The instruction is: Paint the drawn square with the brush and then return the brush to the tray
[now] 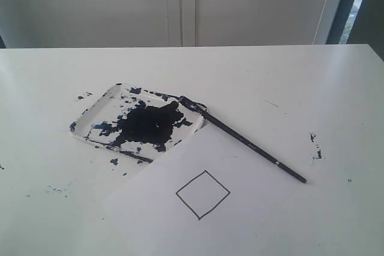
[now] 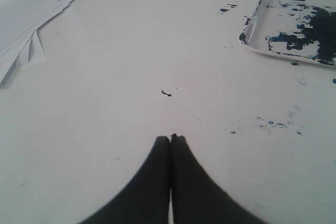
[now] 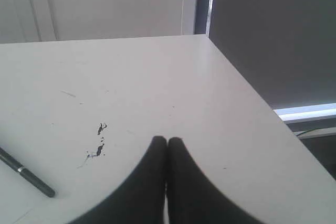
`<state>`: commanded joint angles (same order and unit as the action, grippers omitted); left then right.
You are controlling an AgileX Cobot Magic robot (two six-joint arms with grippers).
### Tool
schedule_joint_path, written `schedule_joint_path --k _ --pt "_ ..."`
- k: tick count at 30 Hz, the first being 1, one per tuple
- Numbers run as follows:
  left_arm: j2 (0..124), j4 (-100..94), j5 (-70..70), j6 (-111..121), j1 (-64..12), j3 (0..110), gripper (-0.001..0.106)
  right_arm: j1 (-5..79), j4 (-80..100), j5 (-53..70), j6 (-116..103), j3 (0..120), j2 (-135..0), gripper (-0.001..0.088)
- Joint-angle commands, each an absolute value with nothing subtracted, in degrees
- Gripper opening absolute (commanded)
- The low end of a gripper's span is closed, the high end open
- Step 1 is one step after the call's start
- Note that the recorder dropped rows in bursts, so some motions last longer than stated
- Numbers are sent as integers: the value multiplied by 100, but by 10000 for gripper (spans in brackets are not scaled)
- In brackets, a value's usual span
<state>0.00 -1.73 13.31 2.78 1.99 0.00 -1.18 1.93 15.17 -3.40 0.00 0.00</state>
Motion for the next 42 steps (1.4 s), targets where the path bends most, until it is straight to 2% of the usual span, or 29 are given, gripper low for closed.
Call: schedule_joint_path --k 15,21,33,37,42 --pt "0 -173 1331 278 199 0 3 -118 193 1590 -233 73 0 0" --pt "0 -173 1331 278 199 0 3 -118 193 1691 -233 1048 -682 0" --pt "0 -173 1331 278 199 0 3 -216 193 1663 -233 3738 -3281 0" --pt "0 -173 1331 278 199 0 3 -569 193 1663 -233 4284 -3828 0" --pt "0 -173 1331 278 199 0 3 -836 193 1059 -326 4406 -3964 0"
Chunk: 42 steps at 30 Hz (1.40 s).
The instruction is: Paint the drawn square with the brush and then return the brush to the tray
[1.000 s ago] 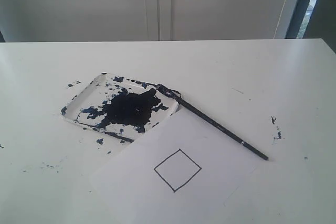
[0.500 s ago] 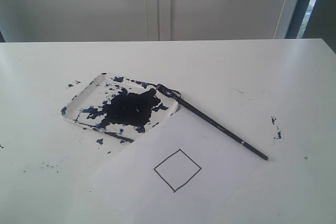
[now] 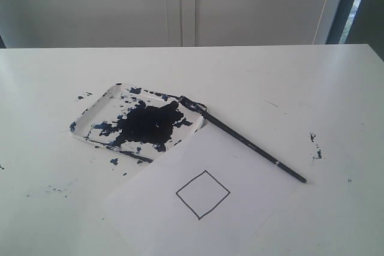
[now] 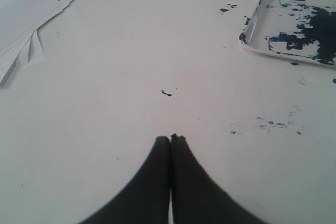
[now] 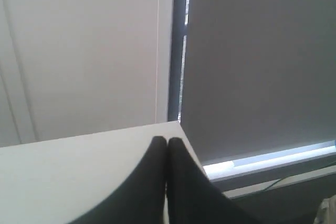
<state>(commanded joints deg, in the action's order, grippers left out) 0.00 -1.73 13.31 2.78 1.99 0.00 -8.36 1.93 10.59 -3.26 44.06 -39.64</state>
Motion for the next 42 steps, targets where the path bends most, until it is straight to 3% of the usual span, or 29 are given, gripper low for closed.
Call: schedule_joint_path --k 7,11,15,17,19,30,42 --pt "0 -173 1331 278 199 0 3 -870 0 1033 -855 4406 -3951 0" --pt "0 -173 1331 278 199 0 3 -870 -893 2008 -1815 4406 -3951 0" --pt "0 -173 1331 278 199 0 3 -870 -3149 2557 760 4406 -4199 0" --pt "0 -173 1331 278 199 0 3 -870 -5626 3680 3620 4406 -4528 0" --pt "0 -173 1331 278 199 0 3 -870 -6466 4537 4744 4406 -4840 0" --pt "0 -173 1331 278 199 0 3 -846 -5843 4940 4912 4406 -5904 0" --pt "0 -173 1331 278 199 0 3 -112 -4007 3595 3607 4823 -6069 0"
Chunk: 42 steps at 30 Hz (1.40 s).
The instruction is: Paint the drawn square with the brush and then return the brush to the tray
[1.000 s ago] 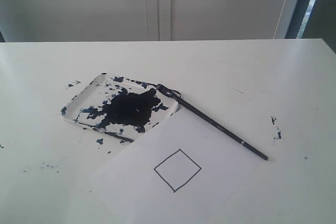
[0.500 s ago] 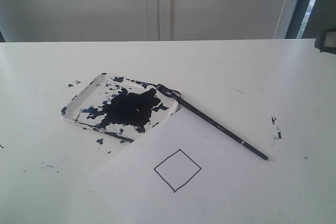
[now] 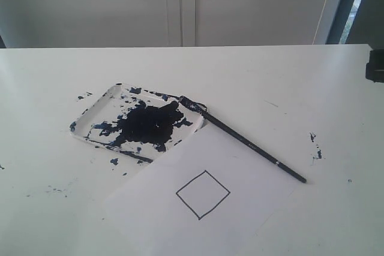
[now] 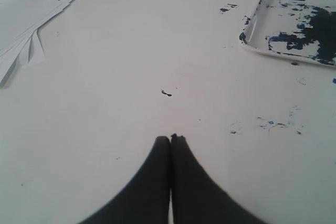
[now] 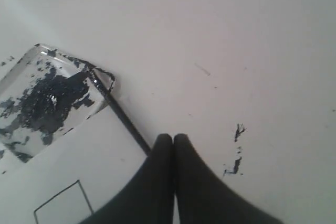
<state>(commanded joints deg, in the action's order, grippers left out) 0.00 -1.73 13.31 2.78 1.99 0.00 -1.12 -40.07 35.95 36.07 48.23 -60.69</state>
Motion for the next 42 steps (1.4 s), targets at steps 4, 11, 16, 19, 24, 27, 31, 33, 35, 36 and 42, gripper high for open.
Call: schedule_joint_path --k 4,11,16,19,24,27,31,33,35,36,42 --pt "0 -173 1331 278 199 0 3 150 -3826 3515 3396 5104 -6203 0" --pt "0 -173 1331 278 199 0 3 823 -3509 3424 3214 5500 -6878 0" --pt "0 -173 1331 278 199 0 3 1615 -2407 3282 2543 5643 -7530 0" --pt "0 -173 1331 278 199 0 3 2152 -1338 3270 1755 5703 -8068 0" --pt "0 -173 1331 278 199 0 3 2839 0 3137 606 5848 -8995 0" --pt "0 -173 1331 278 199 0 3 3096 276 2880 311 5888 -9436 1" --pt "0 -173 1331 278 199 0 3 3226 322 2444 0 5888 -9786 116" --pt "0 -173 1331 278 199 0 3 3266 322 2298 -35 5888 -9881 242" --pt "0 -173 1331 278 199 0 3 3266 322 2231 -35 5888 -9961 432" --pt "0 -173 1331 278 199 0 3 3266 322 2218 -35 5888 -9998 547" --pt "0 -173 1331 278 199 0 3 3266 322 2206 42 5888 -10228 603"
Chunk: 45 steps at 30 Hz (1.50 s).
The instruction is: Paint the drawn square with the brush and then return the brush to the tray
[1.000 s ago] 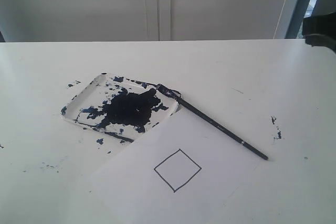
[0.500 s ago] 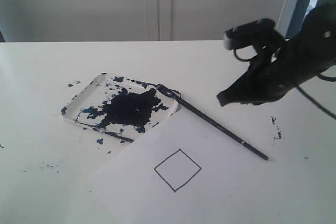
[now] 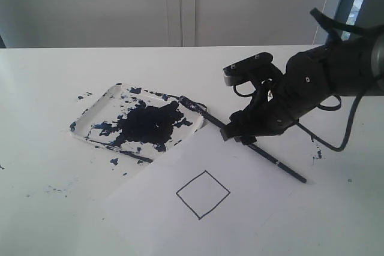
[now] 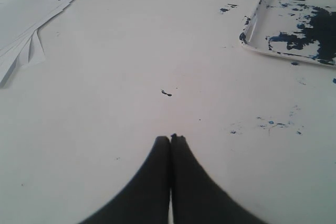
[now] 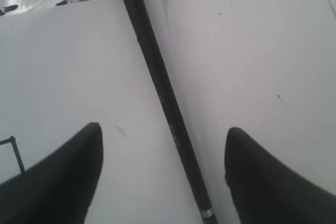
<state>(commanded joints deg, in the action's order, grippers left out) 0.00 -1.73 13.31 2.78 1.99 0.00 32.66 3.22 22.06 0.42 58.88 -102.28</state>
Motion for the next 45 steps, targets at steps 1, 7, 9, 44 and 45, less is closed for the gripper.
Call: schedule_joint_path --k 1,7,9,44,45 --pt "0 -173 1331 278 199 0 3 3266 333 2178 42 5888 -10264 585" --pt "0 -173 1331 278 199 0 3 3266 522 2063 42 5888 -10614 513" --pt "0 -173 1331 278 199 0 3 3266 522 1963 42 5888 -10703 513" --pt "0 -173 1331 278 199 0 3 3266 522 1935 0 5888 -10195 0" --pt "0 -173 1331 278 199 0 3 3266 522 1974 0 5888 -10108 0"
